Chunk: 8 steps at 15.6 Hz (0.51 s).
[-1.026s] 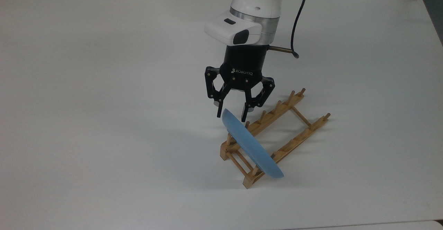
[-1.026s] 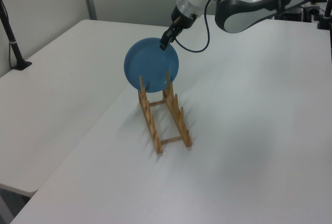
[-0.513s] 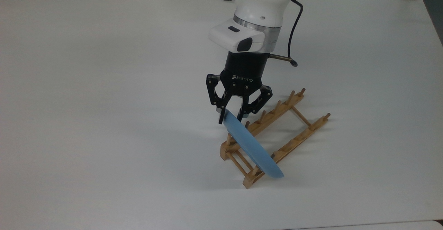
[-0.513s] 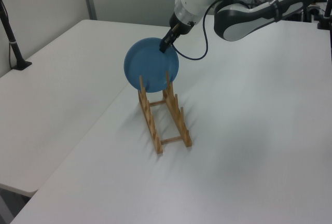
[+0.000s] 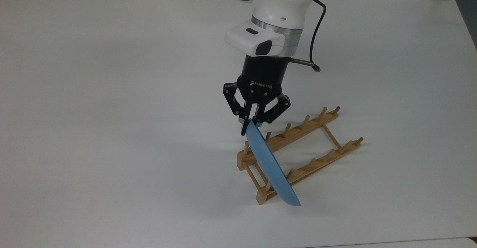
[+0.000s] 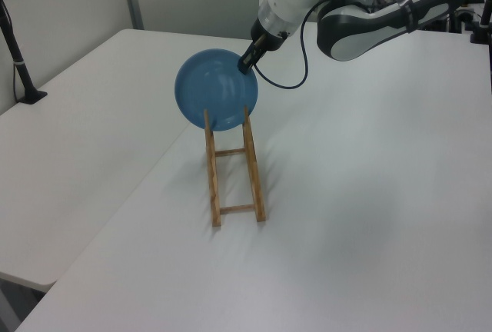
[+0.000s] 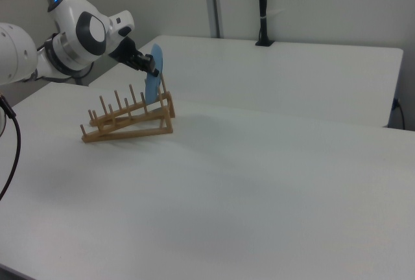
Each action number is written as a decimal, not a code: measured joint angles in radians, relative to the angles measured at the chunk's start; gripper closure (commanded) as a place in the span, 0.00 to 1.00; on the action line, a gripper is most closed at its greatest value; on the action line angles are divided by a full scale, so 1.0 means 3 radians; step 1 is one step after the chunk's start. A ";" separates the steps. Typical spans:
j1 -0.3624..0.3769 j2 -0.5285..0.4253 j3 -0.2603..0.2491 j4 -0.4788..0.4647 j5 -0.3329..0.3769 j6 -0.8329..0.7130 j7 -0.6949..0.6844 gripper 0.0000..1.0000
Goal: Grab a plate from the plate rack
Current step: 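Lift the blue plate up out of the wooden rack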
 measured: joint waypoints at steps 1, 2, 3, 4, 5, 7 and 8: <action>0.0000 0.0000 0.0000 0.0006 0.0000 0.0000 0.0000 0.95; -0.0002 0.0000 0.0000 0.0016 0.0000 0.0000 0.0000 0.95; -0.0003 -0.0002 0.0000 0.0029 0.0000 0.0000 0.0000 0.95; -0.0005 -0.0008 0.0000 0.0048 0.0000 0.0000 0.0000 0.95; -0.0008 -0.0021 0.0000 0.0073 0.0000 0.0000 0.0000 0.95; -0.0017 -0.0081 0.0000 0.0108 0.0000 0.0000 0.0000 0.95; -0.0024 -0.0133 -0.0001 0.0114 0.0000 0.0000 0.0001 0.95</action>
